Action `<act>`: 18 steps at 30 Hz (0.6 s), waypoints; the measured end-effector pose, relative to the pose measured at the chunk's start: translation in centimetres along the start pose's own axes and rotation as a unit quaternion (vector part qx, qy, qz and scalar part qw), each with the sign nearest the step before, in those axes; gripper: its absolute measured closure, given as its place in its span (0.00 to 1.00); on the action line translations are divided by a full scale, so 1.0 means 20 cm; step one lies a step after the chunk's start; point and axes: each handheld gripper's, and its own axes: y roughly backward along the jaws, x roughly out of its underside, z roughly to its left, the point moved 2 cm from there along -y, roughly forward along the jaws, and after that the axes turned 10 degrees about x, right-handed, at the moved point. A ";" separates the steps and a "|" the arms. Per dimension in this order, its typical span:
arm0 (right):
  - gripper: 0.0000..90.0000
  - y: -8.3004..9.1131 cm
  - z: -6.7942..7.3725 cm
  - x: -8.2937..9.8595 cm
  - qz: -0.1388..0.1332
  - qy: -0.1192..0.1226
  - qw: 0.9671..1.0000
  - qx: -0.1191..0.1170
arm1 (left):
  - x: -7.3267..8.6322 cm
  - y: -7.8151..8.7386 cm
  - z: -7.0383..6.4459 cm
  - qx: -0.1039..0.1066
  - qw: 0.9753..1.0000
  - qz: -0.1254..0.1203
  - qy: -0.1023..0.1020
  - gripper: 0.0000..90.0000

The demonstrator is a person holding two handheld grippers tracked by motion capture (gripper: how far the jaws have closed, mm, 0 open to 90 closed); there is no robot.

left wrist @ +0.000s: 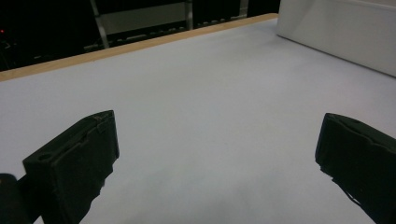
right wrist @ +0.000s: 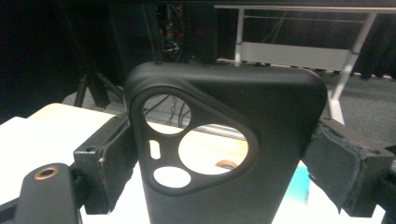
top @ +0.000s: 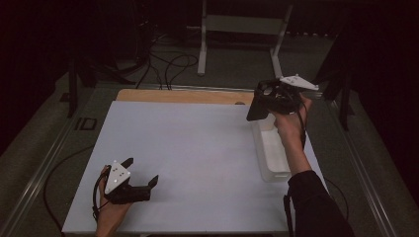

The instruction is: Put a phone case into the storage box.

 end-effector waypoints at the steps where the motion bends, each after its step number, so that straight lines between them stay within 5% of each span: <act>1: 0.16 0.00 -0.02 0.00 0.002 -0.002 1.000 0.006 | 0.00 0.00 0.00 0.000 1.000 0.000 0.000 0.00; 18: 0.16 -0.08 -0.16 0.06 0.029 -0.001 0.998 0.052 | 0.00 0.00 0.00 0.000 1.000 0.000 0.001 0.00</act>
